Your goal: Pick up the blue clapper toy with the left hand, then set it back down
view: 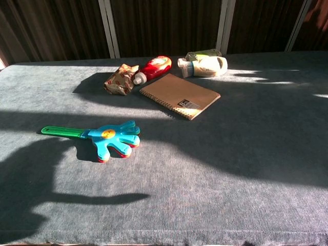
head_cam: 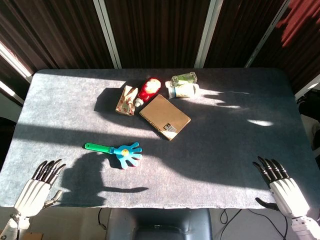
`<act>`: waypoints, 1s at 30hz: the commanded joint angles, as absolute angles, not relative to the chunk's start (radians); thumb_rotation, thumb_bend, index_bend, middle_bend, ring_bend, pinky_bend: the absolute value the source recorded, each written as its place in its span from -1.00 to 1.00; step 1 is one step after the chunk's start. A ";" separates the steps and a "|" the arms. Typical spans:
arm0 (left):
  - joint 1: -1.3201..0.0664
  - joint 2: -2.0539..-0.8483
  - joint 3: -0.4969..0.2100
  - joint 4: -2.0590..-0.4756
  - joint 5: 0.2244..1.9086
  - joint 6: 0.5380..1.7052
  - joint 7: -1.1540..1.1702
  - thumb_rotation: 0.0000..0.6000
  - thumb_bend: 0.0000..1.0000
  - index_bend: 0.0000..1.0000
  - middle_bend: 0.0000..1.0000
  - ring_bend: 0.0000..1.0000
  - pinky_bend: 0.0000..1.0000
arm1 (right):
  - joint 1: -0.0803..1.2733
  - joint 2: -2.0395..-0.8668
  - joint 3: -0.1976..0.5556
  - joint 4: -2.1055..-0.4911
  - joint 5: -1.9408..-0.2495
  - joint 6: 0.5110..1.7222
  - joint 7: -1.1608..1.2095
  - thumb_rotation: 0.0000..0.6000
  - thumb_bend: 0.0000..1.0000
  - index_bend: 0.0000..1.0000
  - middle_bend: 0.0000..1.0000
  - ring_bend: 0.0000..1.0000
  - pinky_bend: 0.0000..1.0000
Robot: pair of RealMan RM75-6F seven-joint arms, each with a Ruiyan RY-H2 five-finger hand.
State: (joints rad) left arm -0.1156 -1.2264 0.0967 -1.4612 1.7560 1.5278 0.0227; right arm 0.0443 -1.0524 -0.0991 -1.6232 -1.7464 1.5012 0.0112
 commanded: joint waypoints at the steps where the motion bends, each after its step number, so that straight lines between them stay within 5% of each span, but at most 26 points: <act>1: -0.120 -1.229 0.096 -1.458 1.757 1.523 0.016 1.00 -0.29 -1.00 -1.00 -1.00 -1.00 | 0.045 -1.052 -0.100 -1.625 -1.747 1.499 0.012 1.00 -0.88 -1.00 -1.00 -1.00 -1.00; 7: -0.209 -1.268 0.087 -1.400 1.761 1.405 -0.104 1.00 -0.27 -1.00 -1.00 -1.00 -1.00 | 0.047 -1.051 -0.097 -1.626 -1.744 1.499 0.019 1.00 -0.88 -1.00 -1.00 -1.00 -1.00; 17: -0.433 -1.326 -0.031 -1.339 1.600 1.062 -0.150 1.00 -0.21 -0.83 -1.00 -1.00 -1.00 | 0.052 -1.058 -0.100 -1.630 -1.737 1.474 0.007 1.00 -0.88 -1.00 -1.00 -1.00 -1.00; 30: -0.582 -1.459 -0.077 -1.229 1.531 0.908 -0.294 1.00 -0.21 -0.51 -1.00 -1.00 -1.00 | 0.069 -1.065 -0.104 -1.624 -1.728 1.438 0.022 1.00 -0.88 -1.00 -1.00 -1.00 -1.00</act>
